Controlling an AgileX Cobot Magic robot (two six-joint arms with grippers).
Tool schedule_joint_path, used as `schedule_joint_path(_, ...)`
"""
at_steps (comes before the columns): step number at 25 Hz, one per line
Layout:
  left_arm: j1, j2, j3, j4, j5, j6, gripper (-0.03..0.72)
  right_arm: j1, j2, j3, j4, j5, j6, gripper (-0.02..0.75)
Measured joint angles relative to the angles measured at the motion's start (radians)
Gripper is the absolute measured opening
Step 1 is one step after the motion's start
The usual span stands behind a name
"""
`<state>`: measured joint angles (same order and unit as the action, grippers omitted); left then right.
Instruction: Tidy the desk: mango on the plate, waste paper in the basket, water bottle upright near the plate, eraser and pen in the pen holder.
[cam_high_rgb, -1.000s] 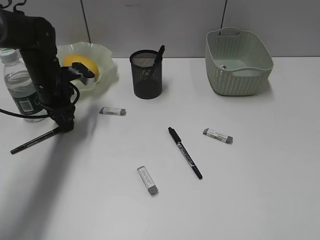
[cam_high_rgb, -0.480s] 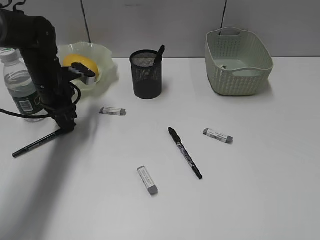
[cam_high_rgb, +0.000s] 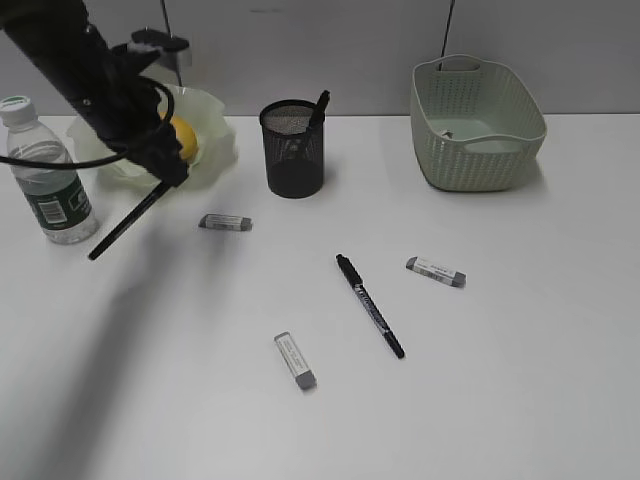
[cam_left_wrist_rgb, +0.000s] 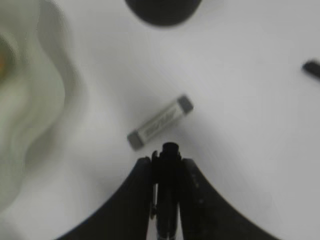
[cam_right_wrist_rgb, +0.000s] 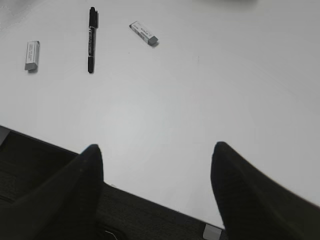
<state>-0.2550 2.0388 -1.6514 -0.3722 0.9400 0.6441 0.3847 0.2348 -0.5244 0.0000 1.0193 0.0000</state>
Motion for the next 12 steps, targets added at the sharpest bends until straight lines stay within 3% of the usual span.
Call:
schedule_joint_path(6, -0.042, -0.004, -0.068, -0.237, -0.245, 0.0, 0.13, 0.0, 0.0, 0.0, 0.0, 0.0, 0.0, 0.531)
schedule_joint_path(12, -0.099, -0.004, -0.074, -0.39, -0.557, 0.0, 0.13, 0.0, 0.0, 0.0, 0.0, -0.001, 0.0, 0.531)
